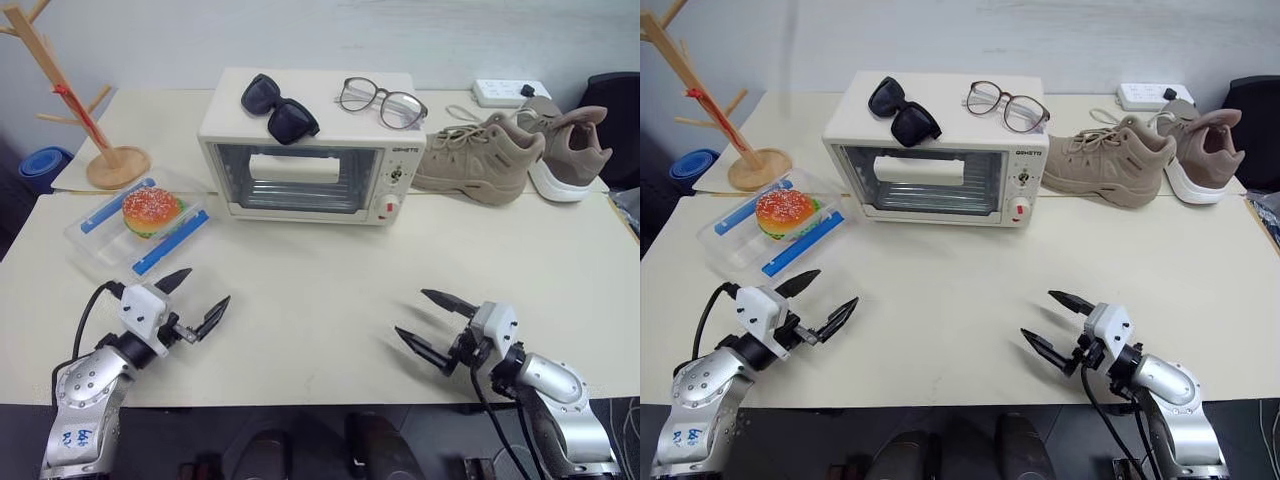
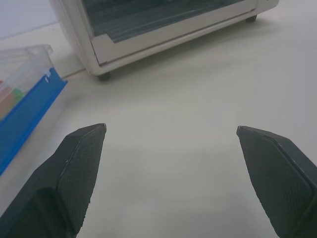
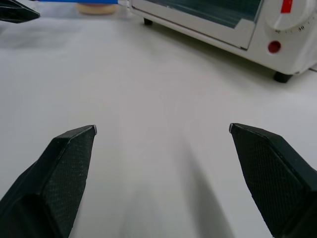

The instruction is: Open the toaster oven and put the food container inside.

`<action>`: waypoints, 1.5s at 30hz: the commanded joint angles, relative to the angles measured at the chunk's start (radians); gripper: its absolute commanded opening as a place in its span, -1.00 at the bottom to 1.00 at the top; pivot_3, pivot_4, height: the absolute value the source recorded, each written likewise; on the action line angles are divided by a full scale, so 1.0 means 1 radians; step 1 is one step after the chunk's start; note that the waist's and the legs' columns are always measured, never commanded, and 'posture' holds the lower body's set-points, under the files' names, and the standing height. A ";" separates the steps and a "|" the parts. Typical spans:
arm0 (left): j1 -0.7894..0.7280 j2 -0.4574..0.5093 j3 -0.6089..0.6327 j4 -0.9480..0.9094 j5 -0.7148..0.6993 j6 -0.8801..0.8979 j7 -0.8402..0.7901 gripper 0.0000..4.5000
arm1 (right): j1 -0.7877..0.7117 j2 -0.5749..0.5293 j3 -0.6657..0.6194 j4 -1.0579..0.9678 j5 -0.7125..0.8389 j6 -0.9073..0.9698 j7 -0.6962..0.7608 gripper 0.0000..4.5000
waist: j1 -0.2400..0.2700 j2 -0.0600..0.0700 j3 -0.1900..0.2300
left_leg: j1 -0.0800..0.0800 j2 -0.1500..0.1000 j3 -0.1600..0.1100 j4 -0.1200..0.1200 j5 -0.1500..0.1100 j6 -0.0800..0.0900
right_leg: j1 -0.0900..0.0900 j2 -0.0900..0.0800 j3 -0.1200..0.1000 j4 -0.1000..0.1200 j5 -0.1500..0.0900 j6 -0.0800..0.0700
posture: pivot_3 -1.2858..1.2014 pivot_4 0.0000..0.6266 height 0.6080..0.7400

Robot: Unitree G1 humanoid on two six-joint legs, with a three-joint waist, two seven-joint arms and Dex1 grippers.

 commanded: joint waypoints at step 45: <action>-0.353 0.260 0.238 0.024 -0.419 0.442 -0.106 0.08 | -0.623 0.094 0.277 0.070 -0.092 0.201 0.118 1.00 | -0.001 0.000 0.001 | -0.004 -0.001 -0.002 0.001 0.001 -0.004 | -0.005 0.001 -0.002 0.004 -0.001 -0.002 | 0.03 -0.52 1.00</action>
